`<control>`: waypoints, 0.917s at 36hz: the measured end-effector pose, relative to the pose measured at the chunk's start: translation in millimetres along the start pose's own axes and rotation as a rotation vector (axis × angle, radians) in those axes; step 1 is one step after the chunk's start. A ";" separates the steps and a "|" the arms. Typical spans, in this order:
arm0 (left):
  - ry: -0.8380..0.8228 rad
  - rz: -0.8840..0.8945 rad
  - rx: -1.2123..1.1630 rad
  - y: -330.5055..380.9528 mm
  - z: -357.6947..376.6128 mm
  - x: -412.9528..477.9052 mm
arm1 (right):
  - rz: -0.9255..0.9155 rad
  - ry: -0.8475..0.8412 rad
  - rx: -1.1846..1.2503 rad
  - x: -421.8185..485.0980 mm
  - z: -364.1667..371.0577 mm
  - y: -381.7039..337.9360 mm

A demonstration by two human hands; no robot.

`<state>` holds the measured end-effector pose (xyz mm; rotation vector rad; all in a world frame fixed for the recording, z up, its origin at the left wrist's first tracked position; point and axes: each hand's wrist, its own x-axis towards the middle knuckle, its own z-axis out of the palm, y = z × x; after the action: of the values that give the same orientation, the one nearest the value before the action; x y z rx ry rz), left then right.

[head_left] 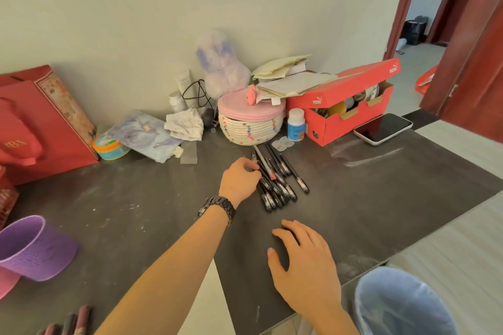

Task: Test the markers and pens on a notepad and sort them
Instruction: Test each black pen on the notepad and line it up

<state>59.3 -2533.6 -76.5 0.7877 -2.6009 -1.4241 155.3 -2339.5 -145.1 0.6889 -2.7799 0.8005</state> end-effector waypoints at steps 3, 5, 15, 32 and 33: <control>0.014 -0.123 -0.287 -6.7 -10.1 -17.5 | -0.010 0.026 0.017 -1.2 1.3 1.3; 0.030 -0.122 -0.374 -12.8 -20.0 -38.9 | 0.001 0.031 0.037 -1.4 0.7 1.5; 0.136 0.183 -0.305 -78.9 -53.8 -192.6 | 0.367 -0.118 0.858 2.5 -30.7 -30.1; 0.304 0.276 0.007 -149.6 -72.9 -268.0 | 0.605 -0.341 1.978 -19.7 -26.9 -149.5; 0.313 0.270 0.000 -151.0 -73.4 -268.1 | 0.610 -0.350 1.980 -18.8 -25.8 -150.3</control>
<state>374.0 -2530.3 -109.3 0.5770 -2.3599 -1.1257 244.0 -2431.0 -59.3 -0.0524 -1.2915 3.6322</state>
